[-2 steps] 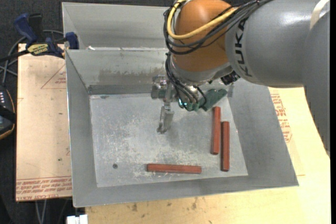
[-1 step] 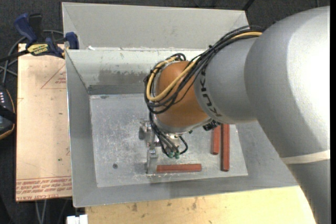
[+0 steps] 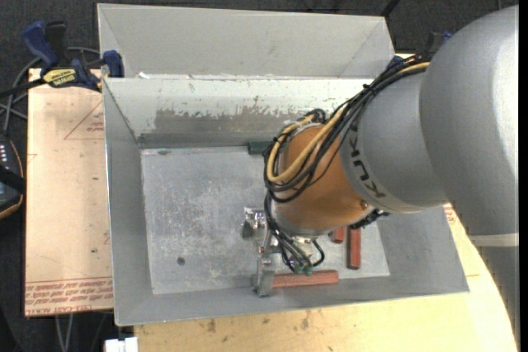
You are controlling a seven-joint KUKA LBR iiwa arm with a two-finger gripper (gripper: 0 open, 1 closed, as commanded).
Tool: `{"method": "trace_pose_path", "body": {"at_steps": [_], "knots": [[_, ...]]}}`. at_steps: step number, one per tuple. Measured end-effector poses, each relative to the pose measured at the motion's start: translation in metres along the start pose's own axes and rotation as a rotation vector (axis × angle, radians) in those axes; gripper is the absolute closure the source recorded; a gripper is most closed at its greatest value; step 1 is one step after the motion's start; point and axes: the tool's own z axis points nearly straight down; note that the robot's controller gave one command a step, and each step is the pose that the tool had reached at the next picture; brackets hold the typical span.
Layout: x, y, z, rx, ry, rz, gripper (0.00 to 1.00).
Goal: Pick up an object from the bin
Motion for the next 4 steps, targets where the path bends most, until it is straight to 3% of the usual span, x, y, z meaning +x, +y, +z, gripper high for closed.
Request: {"method": "trace_pose_path", "body": {"at_steps": [1,2,3,4], "knots": [[-0.012,-0.053,-0.04,0.004,0.007,0.118,0.0],[0.001,-0.043,-0.006,0.002,0.003,0.019,0.0],[-0.035,-0.067,-0.047,0.0,0.01,-0.302,0.0],[-0.001,-0.083,-0.034,0.001,0.016,-0.273,0.0]]}}
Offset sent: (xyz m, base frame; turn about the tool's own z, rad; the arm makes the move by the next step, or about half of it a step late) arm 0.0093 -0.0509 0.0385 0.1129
